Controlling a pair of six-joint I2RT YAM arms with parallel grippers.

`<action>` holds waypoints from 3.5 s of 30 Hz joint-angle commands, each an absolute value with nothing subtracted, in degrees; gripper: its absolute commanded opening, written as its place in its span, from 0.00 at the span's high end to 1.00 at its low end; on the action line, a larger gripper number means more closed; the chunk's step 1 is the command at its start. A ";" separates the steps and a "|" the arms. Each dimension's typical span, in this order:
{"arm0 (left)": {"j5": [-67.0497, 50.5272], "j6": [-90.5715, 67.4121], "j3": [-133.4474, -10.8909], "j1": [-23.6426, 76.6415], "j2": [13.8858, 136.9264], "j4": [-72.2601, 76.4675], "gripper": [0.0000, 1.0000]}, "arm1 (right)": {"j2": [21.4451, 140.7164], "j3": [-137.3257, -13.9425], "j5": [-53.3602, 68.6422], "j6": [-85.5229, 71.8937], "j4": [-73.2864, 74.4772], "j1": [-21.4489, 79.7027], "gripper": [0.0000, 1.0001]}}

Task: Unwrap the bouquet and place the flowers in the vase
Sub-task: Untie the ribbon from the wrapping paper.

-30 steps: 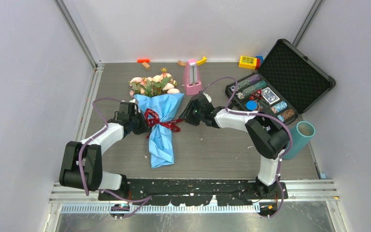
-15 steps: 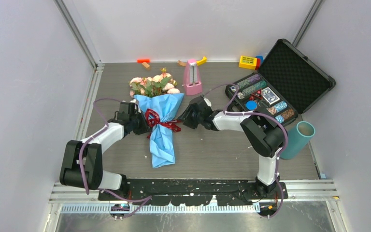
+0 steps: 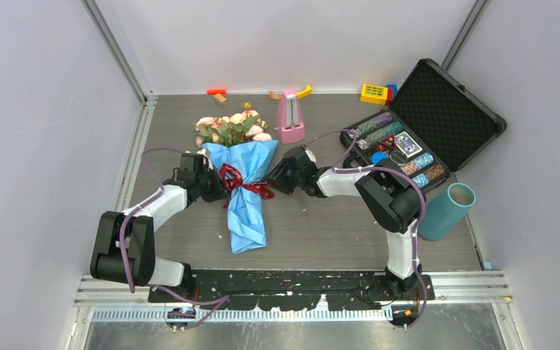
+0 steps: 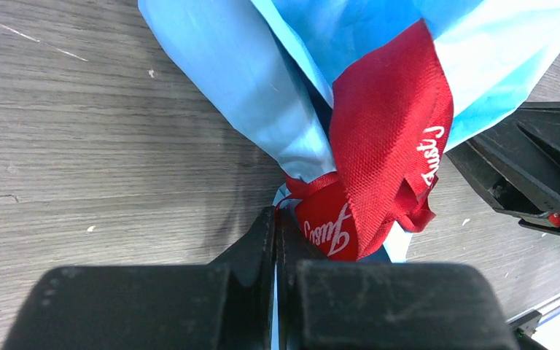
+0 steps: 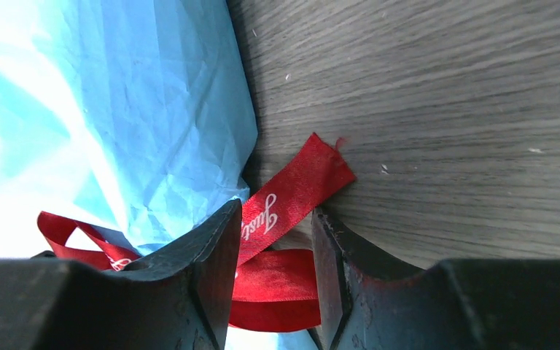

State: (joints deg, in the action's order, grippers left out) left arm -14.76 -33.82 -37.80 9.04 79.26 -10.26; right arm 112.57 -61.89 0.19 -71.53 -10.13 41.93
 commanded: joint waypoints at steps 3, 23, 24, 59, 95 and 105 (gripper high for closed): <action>-16.10 -33.61 -37.79 8.90 78.74 -8.10 1.00 | 115.27 -63.24 -0.85 -73.69 -13.52 42.19 0.55; -12.70 -33.34 -38.05 8.88 75.23 -12.54 1.00 | 108.16 -58.18 -6.77 -63.98 -18.55 42.19 1.00; -12.52 -33.17 -38.36 8.90 74.92 -13.39 1.00 | 107.73 -57.50 -7.01 -62.91 -18.85 42.30 1.00; -11.76 -31.85 -38.85 8.90 72.52 -16.66 1.00 | 108.86 -53.66 -8.39 -68.50 -21.53 45.08 0.65; -12.17 -31.16 -39.22 8.88 71.52 -18.47 1.00 | 114.00 -47.79 -6.19 -89.37 -33.71 47.20 0.53; -11.54 -30.44 -39.63 8.92 69.98 -19.95 1.00 | 118.84 -51.29 -7.80 -90.79 -36.42 47.20 0.53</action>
State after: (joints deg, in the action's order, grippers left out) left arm -11.77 -31.70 -37.82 9.02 71.48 -19.22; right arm 116.71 -50.63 -5.19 -90.85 -38.74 46.83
